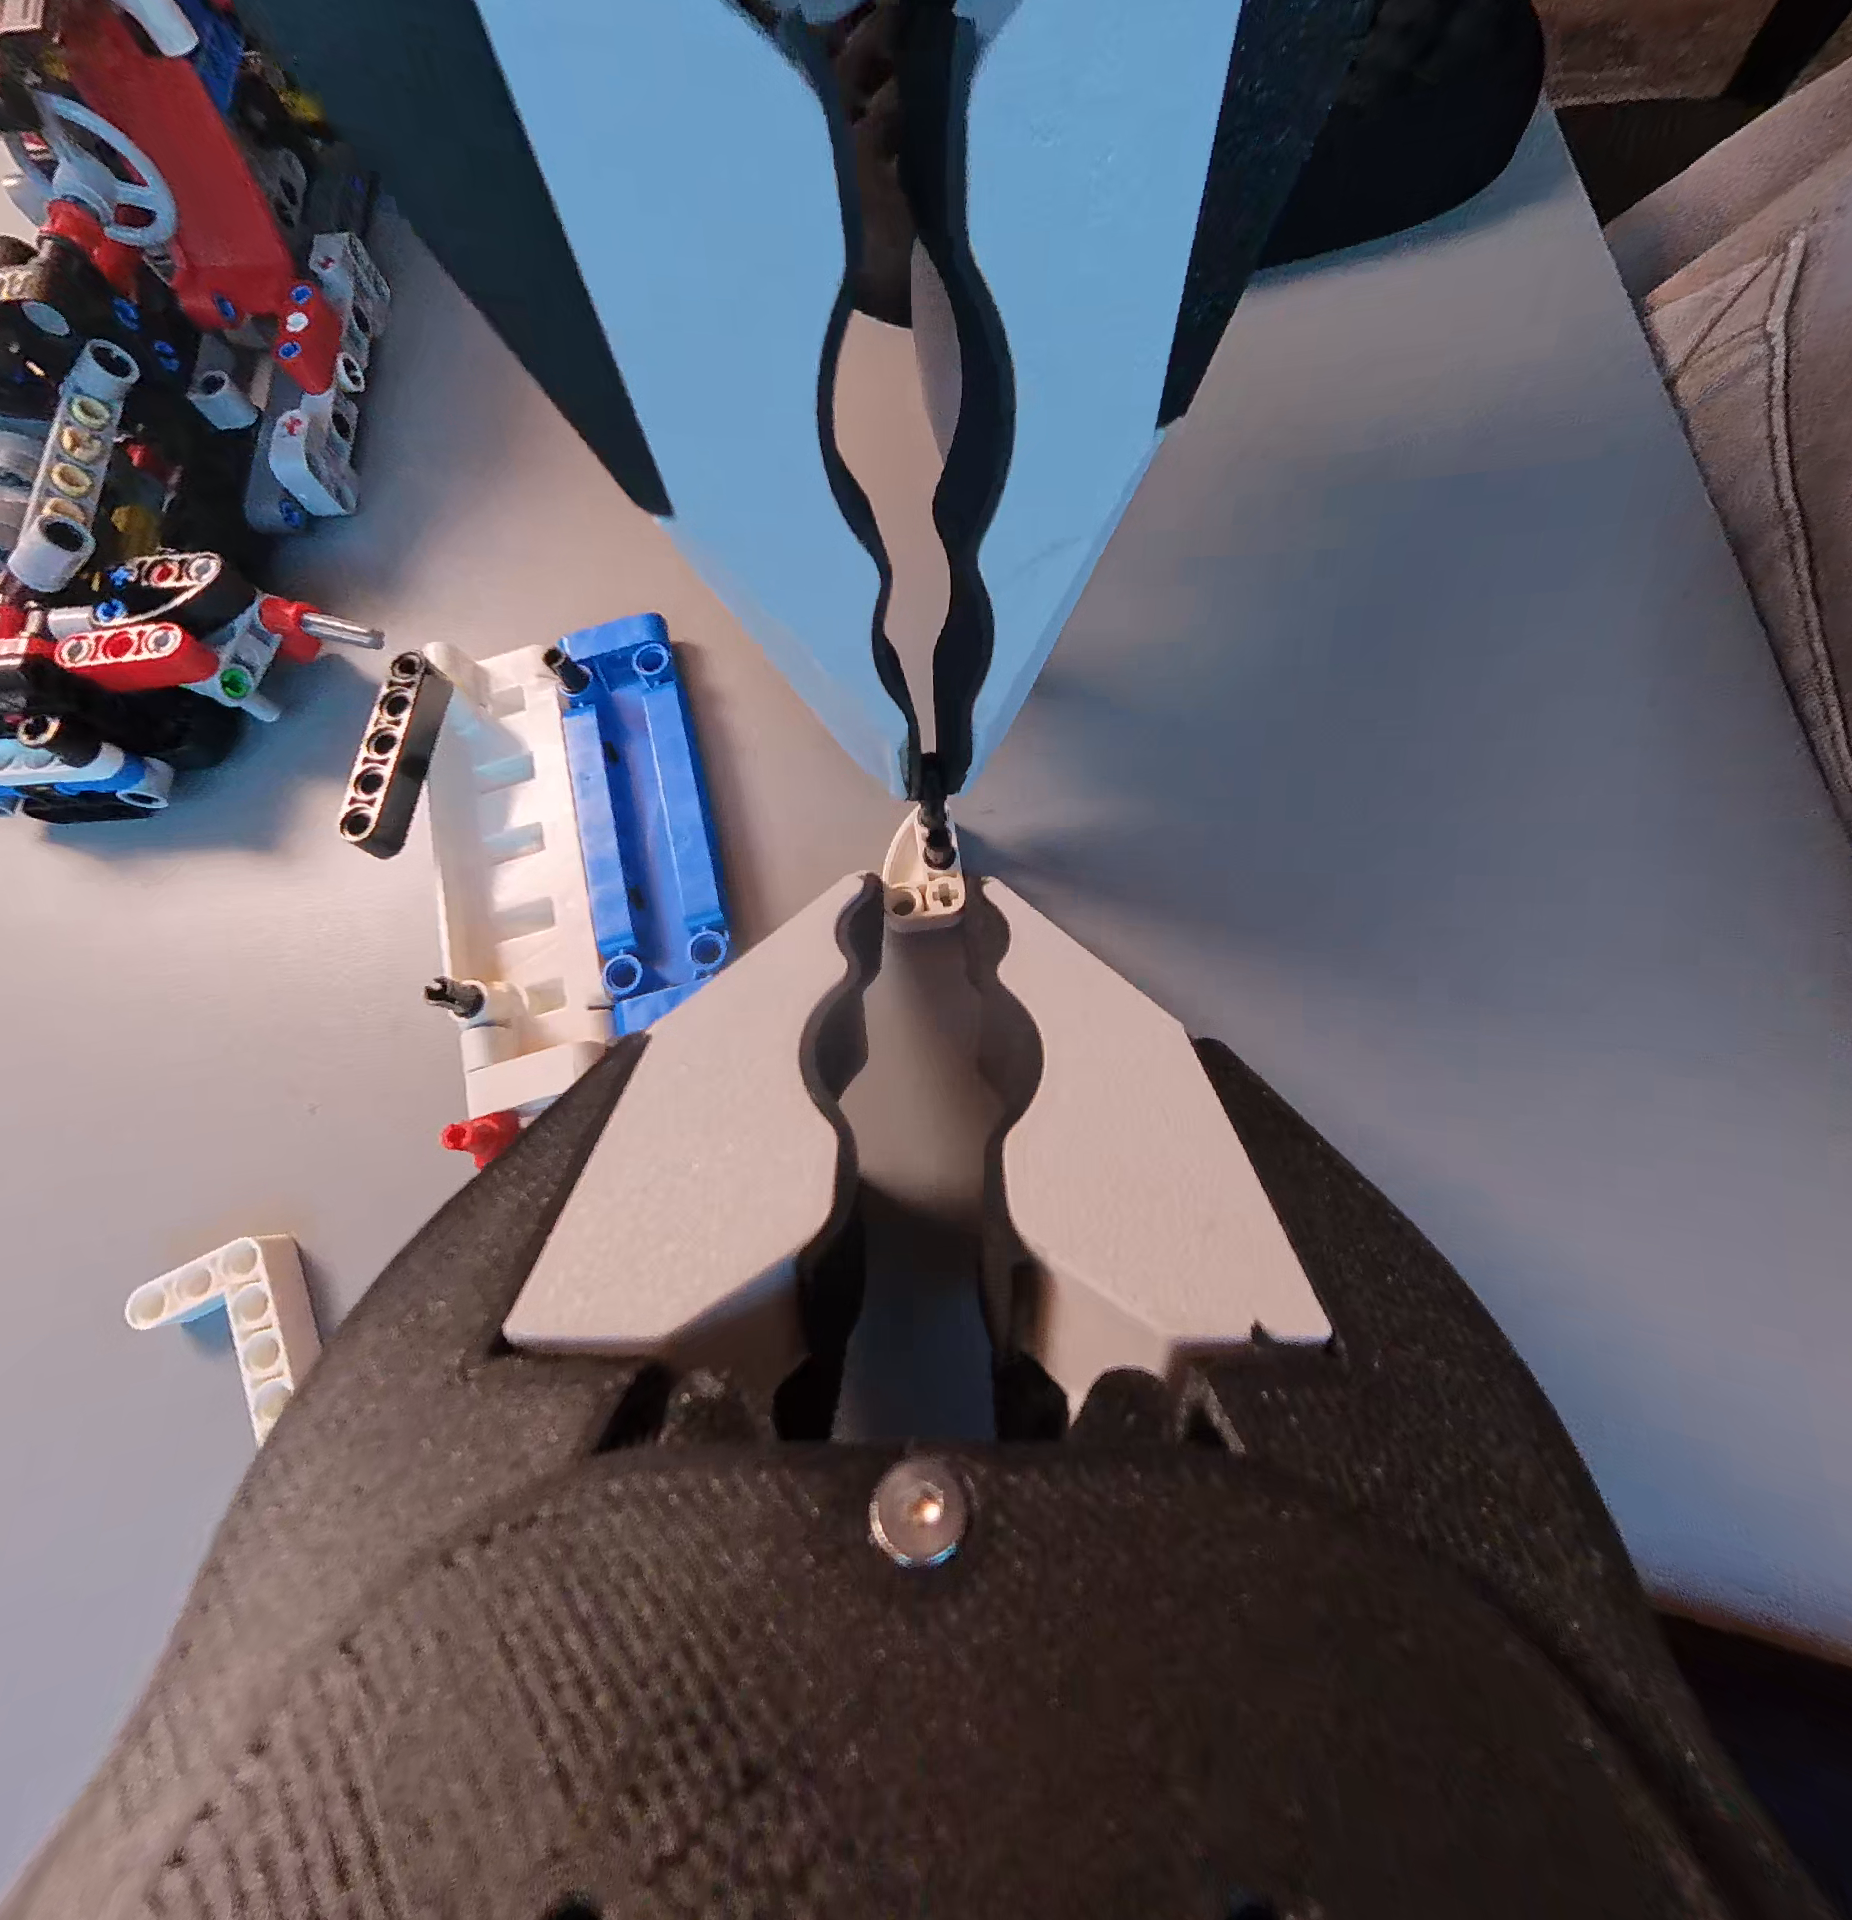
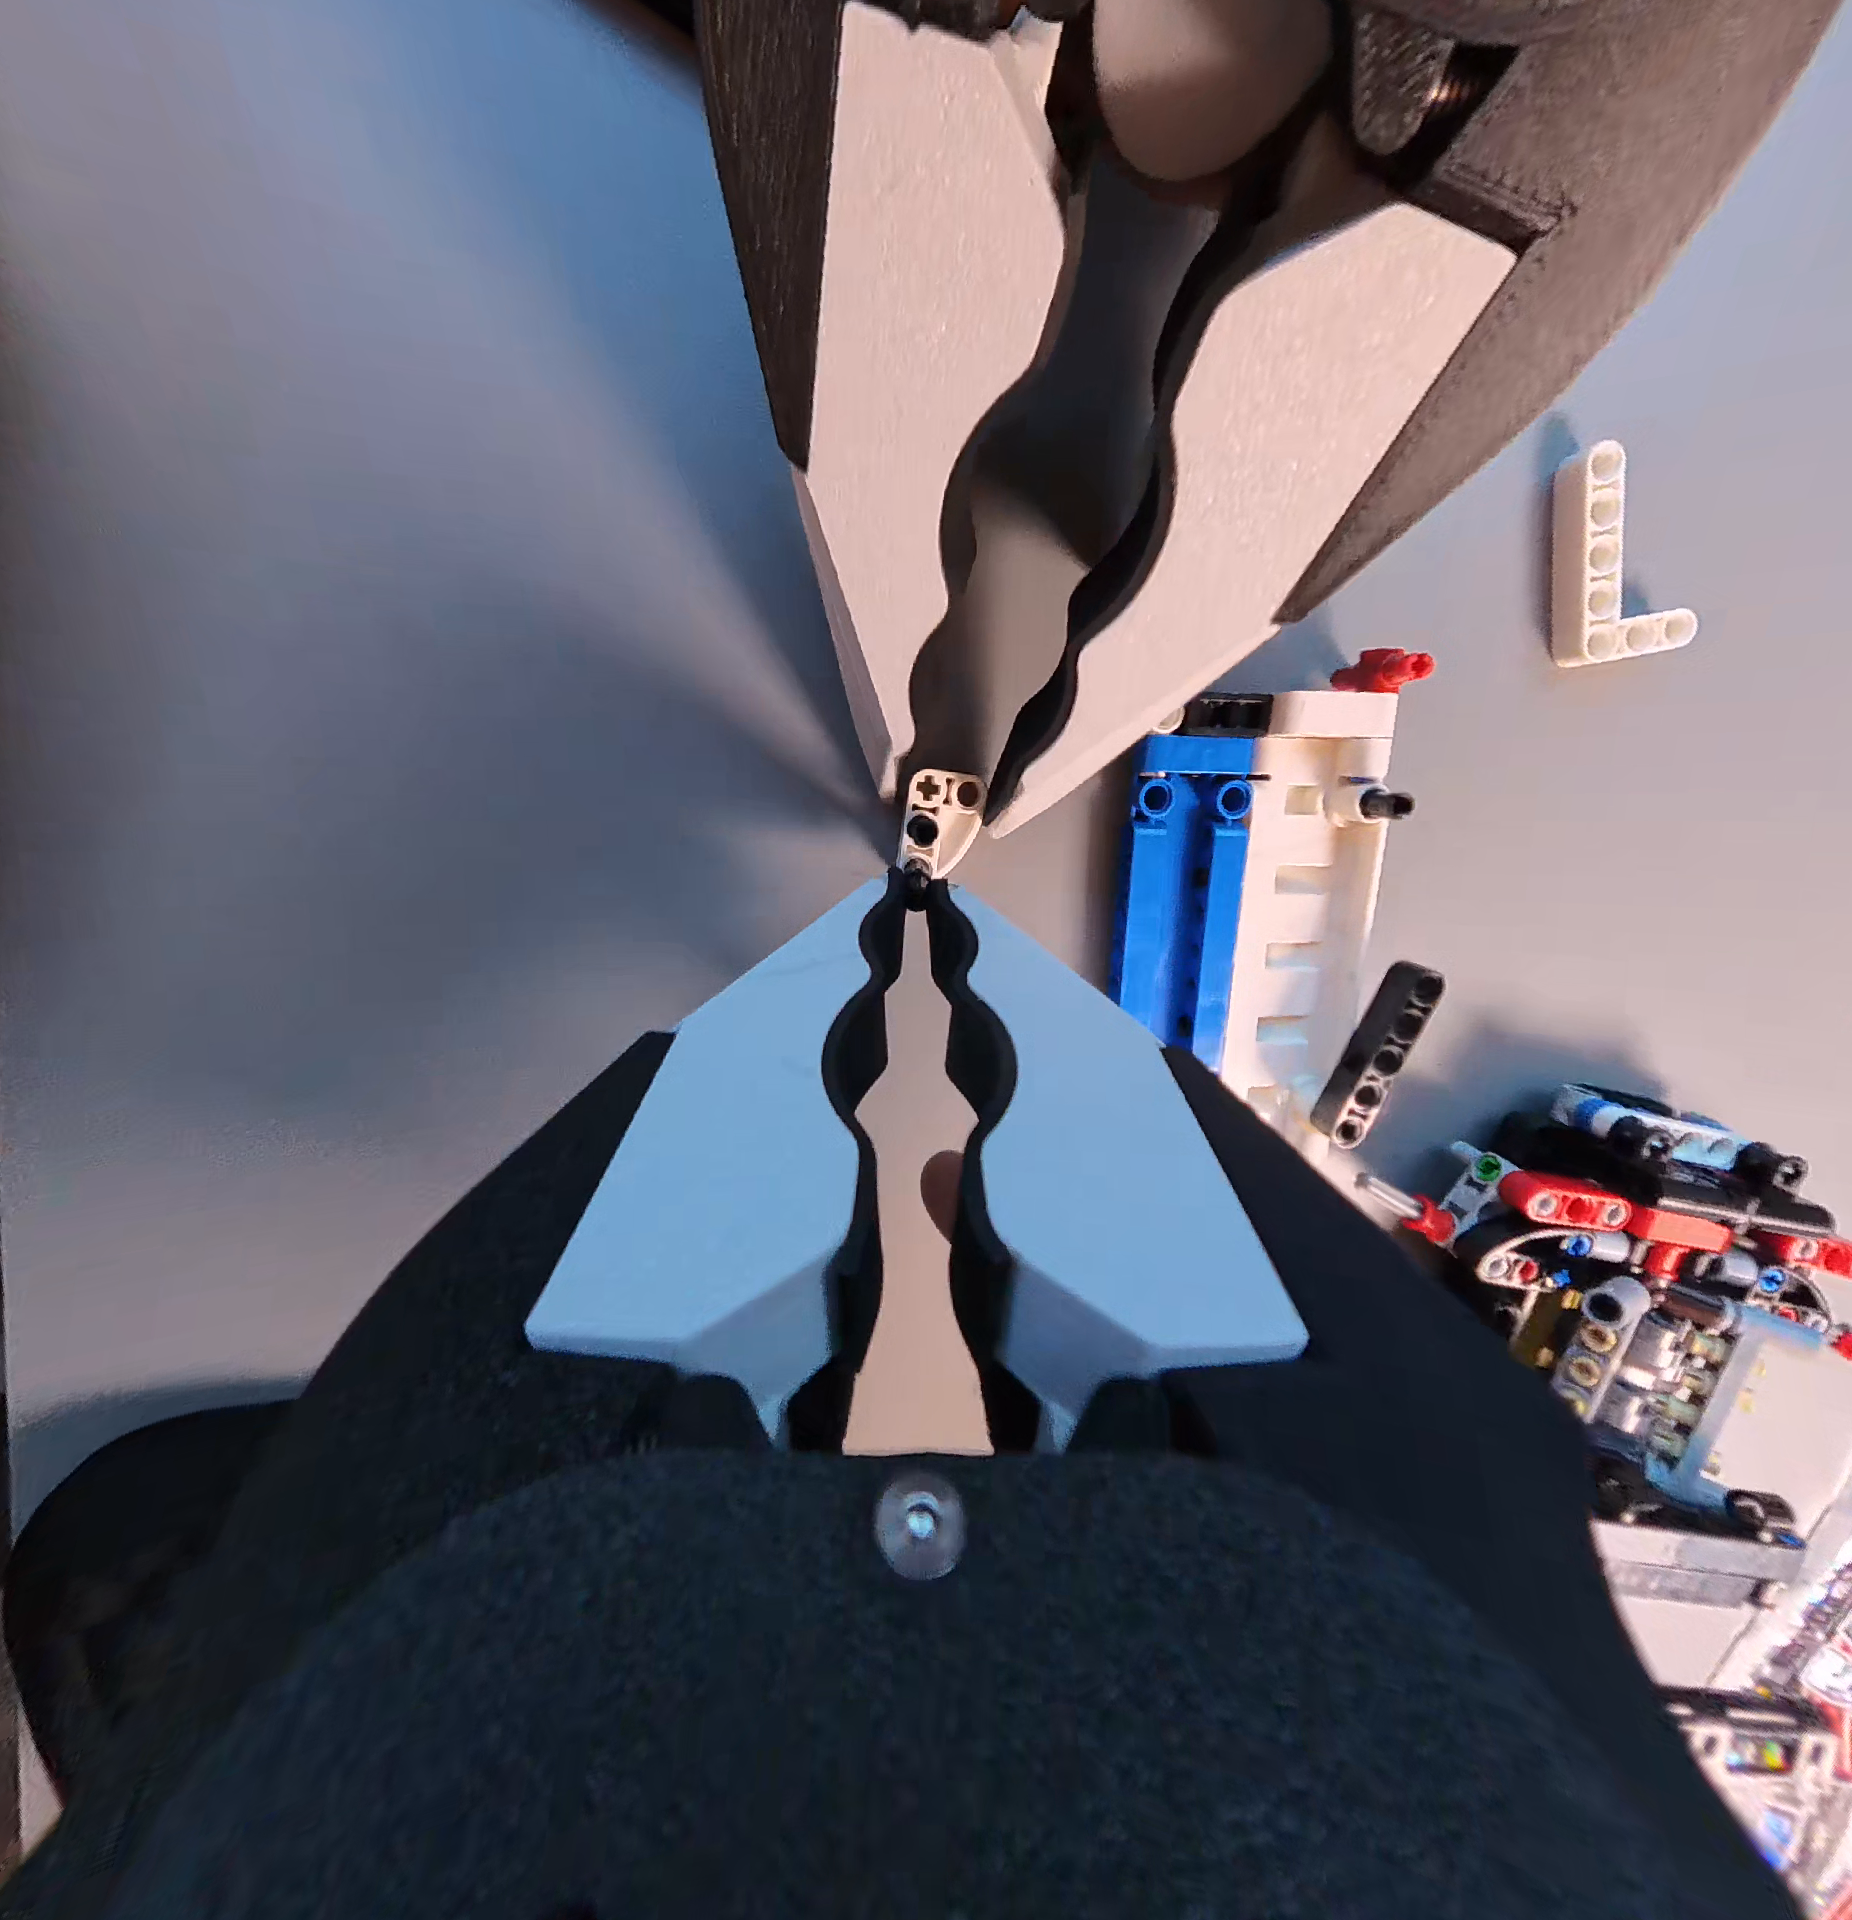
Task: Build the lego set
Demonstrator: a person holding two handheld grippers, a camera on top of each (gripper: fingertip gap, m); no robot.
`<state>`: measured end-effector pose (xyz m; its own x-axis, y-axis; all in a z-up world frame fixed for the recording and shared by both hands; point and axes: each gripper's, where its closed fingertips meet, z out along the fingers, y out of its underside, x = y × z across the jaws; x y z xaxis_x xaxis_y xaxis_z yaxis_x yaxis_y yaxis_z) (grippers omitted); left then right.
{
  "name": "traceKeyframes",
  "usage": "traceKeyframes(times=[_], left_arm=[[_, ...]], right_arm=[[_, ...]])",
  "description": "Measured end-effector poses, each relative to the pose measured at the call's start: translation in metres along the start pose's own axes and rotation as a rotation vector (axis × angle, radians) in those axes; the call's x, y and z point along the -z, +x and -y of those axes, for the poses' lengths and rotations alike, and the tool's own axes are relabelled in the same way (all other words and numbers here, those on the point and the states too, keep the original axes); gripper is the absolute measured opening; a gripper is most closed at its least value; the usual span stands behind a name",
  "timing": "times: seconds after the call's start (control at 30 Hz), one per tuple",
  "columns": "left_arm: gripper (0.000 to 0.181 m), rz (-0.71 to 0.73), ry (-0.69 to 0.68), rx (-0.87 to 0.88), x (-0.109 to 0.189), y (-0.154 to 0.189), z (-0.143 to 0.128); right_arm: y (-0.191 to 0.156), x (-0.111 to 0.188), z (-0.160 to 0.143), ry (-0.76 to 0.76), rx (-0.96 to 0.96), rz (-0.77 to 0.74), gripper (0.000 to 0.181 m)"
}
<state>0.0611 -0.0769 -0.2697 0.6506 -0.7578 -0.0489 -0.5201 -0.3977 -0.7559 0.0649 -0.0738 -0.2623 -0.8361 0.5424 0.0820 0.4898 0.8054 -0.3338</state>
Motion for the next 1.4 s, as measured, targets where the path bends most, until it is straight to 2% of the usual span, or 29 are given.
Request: traceKeyframes(times=[0.33, 0.8, 1.03, 1.4], left_arm=[[0.013, -0.016, 0.02, -0.051, 0.0001, -0.0005, 0.0001], [0.014, -0.034, 0.021, -0.057, 0.0, -0.0004, -0.0003], [0.014, -0.032, 0.021, -0.06, 0.0, -0.0004, -0.0004], [0.014, -0.033, 0.021, -0.068, 0.0001, 0.0004, -0.0004]], right_arm=[[0.0005, -0.001, 0.0016, -0.087, 0.046, 0.071, 0.002], [-0.0008, -0.0026, 0.0027, -0.064, 0.043, 0.099, 0.002], [-0.0005, -0.0024, 0.0005, -0.007, 0.008, 0.132, 0.002], [-0.0021, -0.0074, -0.0026, -0.029, 0.02, 0.147, 0.001]])
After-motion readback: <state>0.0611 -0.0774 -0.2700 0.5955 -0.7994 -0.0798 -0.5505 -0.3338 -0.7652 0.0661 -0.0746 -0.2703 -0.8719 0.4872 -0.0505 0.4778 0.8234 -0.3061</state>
